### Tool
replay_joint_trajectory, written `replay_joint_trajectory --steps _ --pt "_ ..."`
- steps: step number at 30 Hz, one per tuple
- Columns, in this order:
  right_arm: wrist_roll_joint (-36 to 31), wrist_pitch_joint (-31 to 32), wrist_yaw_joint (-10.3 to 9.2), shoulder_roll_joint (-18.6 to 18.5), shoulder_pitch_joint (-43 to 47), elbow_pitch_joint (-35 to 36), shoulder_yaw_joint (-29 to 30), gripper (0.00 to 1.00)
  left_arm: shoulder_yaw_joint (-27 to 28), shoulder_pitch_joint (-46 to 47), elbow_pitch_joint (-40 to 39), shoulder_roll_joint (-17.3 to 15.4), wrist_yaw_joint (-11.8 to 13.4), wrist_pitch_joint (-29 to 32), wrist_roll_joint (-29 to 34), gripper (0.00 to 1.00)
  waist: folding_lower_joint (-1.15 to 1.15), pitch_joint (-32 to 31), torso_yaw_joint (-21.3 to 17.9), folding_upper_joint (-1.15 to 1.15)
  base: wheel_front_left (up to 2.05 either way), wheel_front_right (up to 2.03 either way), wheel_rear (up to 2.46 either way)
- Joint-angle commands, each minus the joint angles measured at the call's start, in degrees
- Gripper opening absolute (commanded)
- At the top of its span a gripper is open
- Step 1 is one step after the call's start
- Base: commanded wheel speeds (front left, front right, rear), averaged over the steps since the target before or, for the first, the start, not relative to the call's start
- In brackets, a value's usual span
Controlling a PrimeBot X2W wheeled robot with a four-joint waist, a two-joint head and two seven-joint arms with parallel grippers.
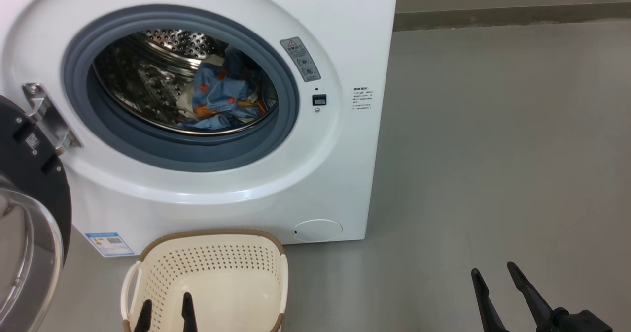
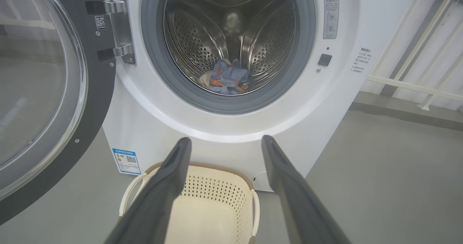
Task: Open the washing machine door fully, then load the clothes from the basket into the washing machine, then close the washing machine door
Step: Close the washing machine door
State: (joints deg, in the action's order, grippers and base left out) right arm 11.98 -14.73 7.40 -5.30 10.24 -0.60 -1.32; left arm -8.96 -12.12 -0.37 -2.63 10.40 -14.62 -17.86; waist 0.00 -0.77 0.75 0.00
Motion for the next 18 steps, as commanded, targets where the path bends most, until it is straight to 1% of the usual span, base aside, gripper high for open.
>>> replay_joint_trajectory --steps 1,7,11,15,18 --pt "-0.4 -0.3 0.09 -1.0 -2.6 1.3 -1.6 1.00 1.6 0.9 -1.3 -0.2 0.3 -0.4 -0.1 1.00 0.00 -0.1 0.3 0.00 0.00 0.00 0.00" --pt "-0.4 -0.3 0.09 -0.9 -2.5 1.2 -1.5 1.00 1.7 0.8 -1.4 -0.2 0.8 -0.4 -0.1 1.00 0.00 -0.2 0.8 0.00 0.00 0.00 0.00" --pt "-0.2 -0.3 0.09 -0.9 -2.5 1.0 -1.7 1.00 1.7 0.8 -0.9 -0.2 2.2 -0.4 0.7 1.00 0.00 -0.3 1.1 0.00 -0.12 0.12 0.00" --pt "-0.1 -0.3 0.09 -0.9 -2.6 1.0 -1.8 1.00 1.6 0.8 -0.8 -0.2 2.4 -0.4 0.6 1.00 0.00 -0.2 1.3 0.00 -0.64 0.64 0.00" --pt "-0.1 -0.3 0.09 -0.8 -2.6 0.9 -1.9 1.00 1.6 0.8 -0.8 -0.2 2.5 -0.4 0.5 1.00 0.00 -0.3 1.4 0.00 -1.12 1.12 0.00"
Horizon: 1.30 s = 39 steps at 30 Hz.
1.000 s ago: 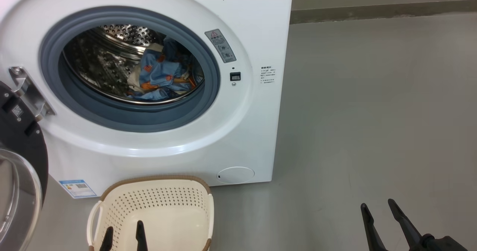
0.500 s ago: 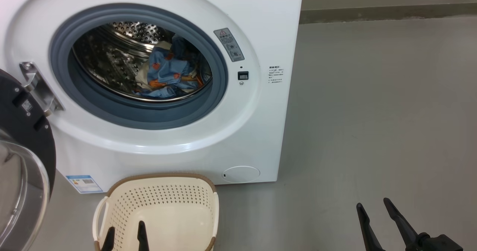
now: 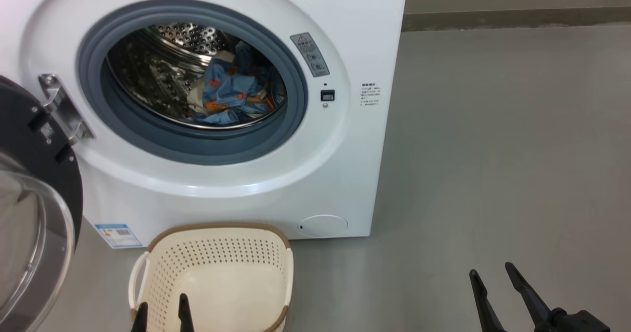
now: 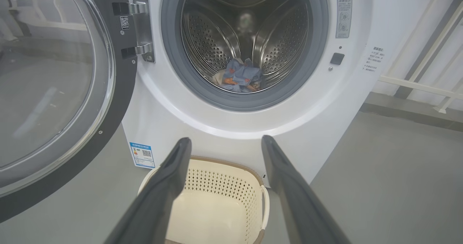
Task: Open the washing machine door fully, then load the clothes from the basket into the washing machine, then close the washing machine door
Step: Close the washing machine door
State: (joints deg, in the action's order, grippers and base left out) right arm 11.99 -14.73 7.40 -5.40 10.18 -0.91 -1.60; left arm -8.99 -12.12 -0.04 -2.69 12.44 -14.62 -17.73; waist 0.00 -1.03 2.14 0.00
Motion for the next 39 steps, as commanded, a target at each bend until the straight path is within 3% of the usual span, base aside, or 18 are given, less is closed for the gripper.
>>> replay_joint_trajectory --steps 1,12,25,33,39 --pt "-0.1 -0.3 0.09 -0.7 -2.5 1.2 -1.6 1.00 1.6 0.8 -1.2 -0.2 0.5 -0.4 0.3 1.00 0.00 0.0 0.0 0.00 -1.39 1.39 0.00" --pt "0.1 -0.3 0.09 -0.8 -2.6 1.3 -1.8 1.00 1.1 0.9 -1.1 -0.2 0.5 -0.4 0.3 1.00 0.00 0.2 0.1 0.00 -1.53 1.53 0.00" --pt "0.0 -0.3 0.09 -0.5 -2.7 1.3 -1.4 1.00 1.1 1.2 -1.4 -0.2 0.0 -0.4 0.7 1.00 0.00 0.5 1.9 0.00 -0.03 0.03 0.00" --pt "0.1 -0.3 0.09 -0.6 -3.6 1.7 -1.9 1.00 1.8 1.4 -2.9 -0.2 0.0 -0.4 1.1 1.00 0.00 1.2 8.6 0.00 0.00 0.00 0.00" --pt "0.0 -0.3 0.09 -1.9 -5.4 1.7 -3.2 1.00 2.0 1.2 -3.9 -0.2 0.3 -0.4 0.8 1.00 0.00 1.7 17.8 0.00 0.00 0.00 0.00"
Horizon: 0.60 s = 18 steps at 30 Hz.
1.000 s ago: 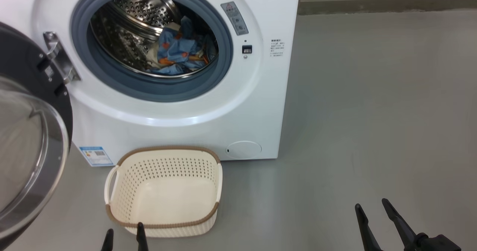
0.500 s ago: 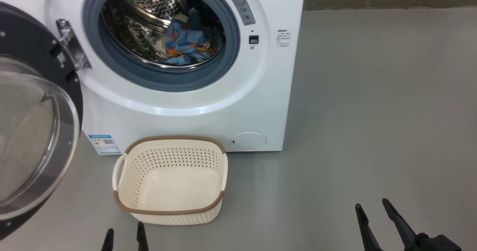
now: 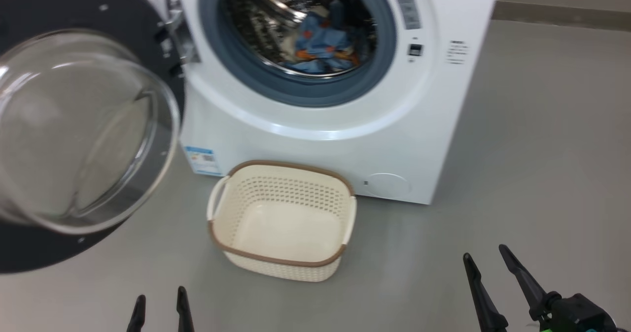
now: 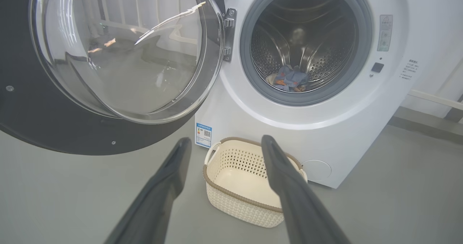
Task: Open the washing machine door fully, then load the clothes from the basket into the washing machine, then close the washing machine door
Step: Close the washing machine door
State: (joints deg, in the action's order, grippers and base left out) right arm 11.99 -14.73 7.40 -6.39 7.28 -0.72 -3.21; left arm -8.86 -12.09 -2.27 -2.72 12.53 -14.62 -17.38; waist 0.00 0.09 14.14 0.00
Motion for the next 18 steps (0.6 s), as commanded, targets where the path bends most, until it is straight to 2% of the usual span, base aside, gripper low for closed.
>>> replay_joint_trajectory --steps 1,9,18 --pt "0.0 -0.3 0.09 -1.2 -2.7 1.5 -1.7 1.00 1.8 1.1 -1.7 -0.2 0.2 -0.4 0.3 1.00 0.00 0.6 7.1 0.00 0.00 0.00 0.00" --pt "-0.5 -0.3 0.09 -3.2 -4.8 1.8 -3.4 1.00 0.7 1.5 -1.6 -0.2 0.6 -0.4 -0.5 1.00 0.00 1.2 15.5 0.00 0.00 0.00 0.00" --pt "0.3 -0.3 0.09 -5.6 -9.4 0.4 -7.8 1.00 2.0 0.7 -4.0 -0.2 3.0 -0.4 -1.9 1.00 0.00 2.4 16.9 0.00 0.00 0.00 0.00"
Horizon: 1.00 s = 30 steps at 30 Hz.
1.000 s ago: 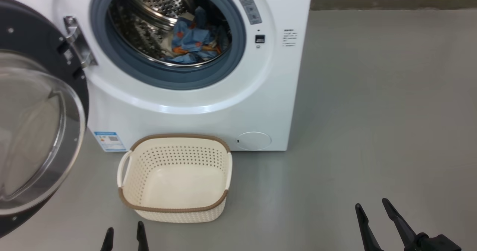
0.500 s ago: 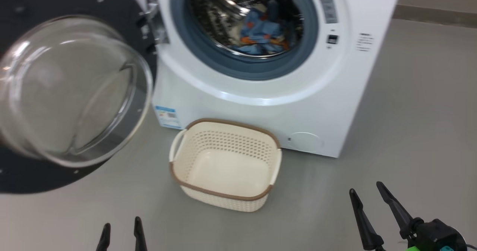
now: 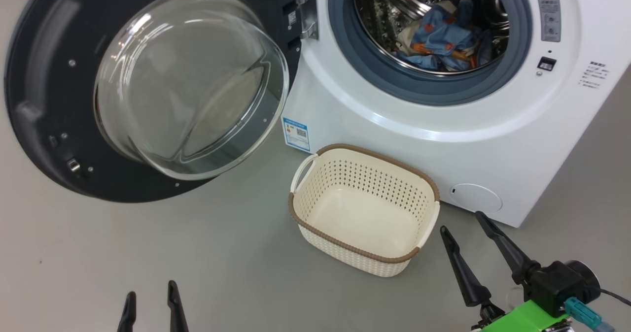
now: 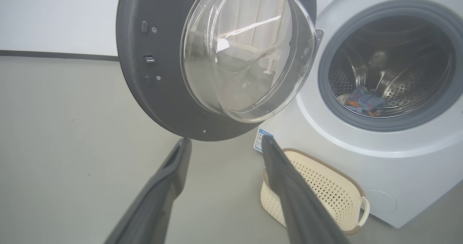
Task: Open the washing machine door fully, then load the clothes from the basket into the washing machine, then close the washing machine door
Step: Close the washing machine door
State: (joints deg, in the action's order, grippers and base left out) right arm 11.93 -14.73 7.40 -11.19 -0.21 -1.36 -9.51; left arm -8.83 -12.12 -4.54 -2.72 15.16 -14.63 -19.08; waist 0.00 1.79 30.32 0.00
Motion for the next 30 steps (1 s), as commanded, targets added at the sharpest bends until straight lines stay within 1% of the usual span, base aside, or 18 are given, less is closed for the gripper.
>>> replay_joint_trajectory --steps 1,6,7,8,9,10,12,14,16,19,23,25,26,28,30 --pt "0.5 -0.3 0.09 -0.9 -2.3 0.9 -1.8 1.00 2.0 0.6 -2.0 -0.2 0.6 -0.4 -0.3 1.00 0.00 0.8 0.7 0.00 0.00 0.00 0.00" --pt "0.9 -0.3 0.09 -1.0 -3.2 0.1 -2.9 1.00 2.2 0.2 -2.7 -0.2 1.2 -0.4 -1.0 1.00 0.00 0.9 0.7 0.00 0.00 0.00 0.00" --pt "1.0 -0.3 0.09 -0.9 -3.2 0.1 -3.1 1.00 2.5 0.2 -2.8 -0.2 1.3 -0.4 -1.6 0.97 0.00 0.8 0.7 0.00 0.00 0.00 0.00" --pt "1.0 -0.3 0.09 -0.7 -3.1 0.0 -3.2 1.00 2.9 0.2 -2.9 -0.2 1.4 -0.4 -2.3 0.40 0.00 0.8 0.7 0.00 0.00 0.00 0.00" --pt "1.1 -0.3 0.09 -0.6 -3.0 0.0 -3.2 1.00 3.3 0.2 -2.9 -0.2 1.3 -0.4 -3.2 0.00 0.00 0.7 0.6 0.00 0.00 0.00 0.00" --pt "1.1 -0.3 0.09 -0.6 -3.0 0.0 -3.2 1.00 3.3 0.2 -2.9 -0.2 1.3 -0.4 -3.2 0.00 0.00 0.7 0.6 0.00 0.00 0.00 0.00" --pt "1.2 -0.3 0.09 -0.3 -2.8 -0.1 -3.1 1.00 5.0 0.3 -3.0 -0.2 1.0 -0.4 -7.2 0.00 0.00 0.6 0.6 0.00 0.00 0.00 0.00" --pt "1.2 -0.3 0.09 0.0 -2.4 -0.1 -2.8 1.00 8.0 0.8 -3.3 -0.2 0.4 -0.4 -11.2 0.00 0.00 0.5 0.5 0.00 0.00 0.00 0.00" --pt "1.2 -0.3 0.09 0.4 -2.0 -0.1 -2.4 1.00 12.4 1.8 -3.7 -0.2 -0.4 -0.4 -18.6 0.00 0.00 0.4 0.5 0.00 0.00 0.00 0.00" --pt "1.0 -0.3 0.09 0.8 -1.3 0.1 -2.0 1.00 19.9 3.7 -1.9 -0.2 -4.1 -0.4 -27.2 0.00 0.00 0.4 0.4 0.00 0.00 0.00 0.00" --pt "0.9 -0.3 0.09 1.3 -0.7 0.2 -1.5 1.00 29.6 7.8 3.2 -0.2 -9.6 -0.4 -30.9 0.00 0.00 0.5 0.3 0.00 0.00 0.00 0.00" --pt "0.8 -0.3 0.09 1.5 -0.4 0.3 -1.3 1.00 33.1 10.7 6.7 -2.0 -10.9 -0.4 -32.3 0.00 0.00 0.6 0.3 0.00 0.00 0.00 0.00" --pt "0.8 -0.3 0.09 1.6 -0.3 0.3 -1.2 1.00 34.8 12.7 8.5 -3.2 -11.1 -0.1 -34.1 0.00 0.00 0.6 0.3 0.00 0.00 0.00 0.00" --pt "0.7 -0.3 0.09 1.7 -0.1 0.4 -1.2 1.00 37.7 17.1 12.5 -7.3 -11.0 1.8 -37.0 0.00 0.00 0.7 0.3 0.00 0.00 0.00 0.00" --pt "0.7 -0.3 0.09 1.7 0.0 0.4 -1.0 1.00 40.4 22.5 15.8 -10.4 -10.5 4.3 -41.4 0.00 0.00 0.8 0.3 0.00 0.00 0.00 0.00"
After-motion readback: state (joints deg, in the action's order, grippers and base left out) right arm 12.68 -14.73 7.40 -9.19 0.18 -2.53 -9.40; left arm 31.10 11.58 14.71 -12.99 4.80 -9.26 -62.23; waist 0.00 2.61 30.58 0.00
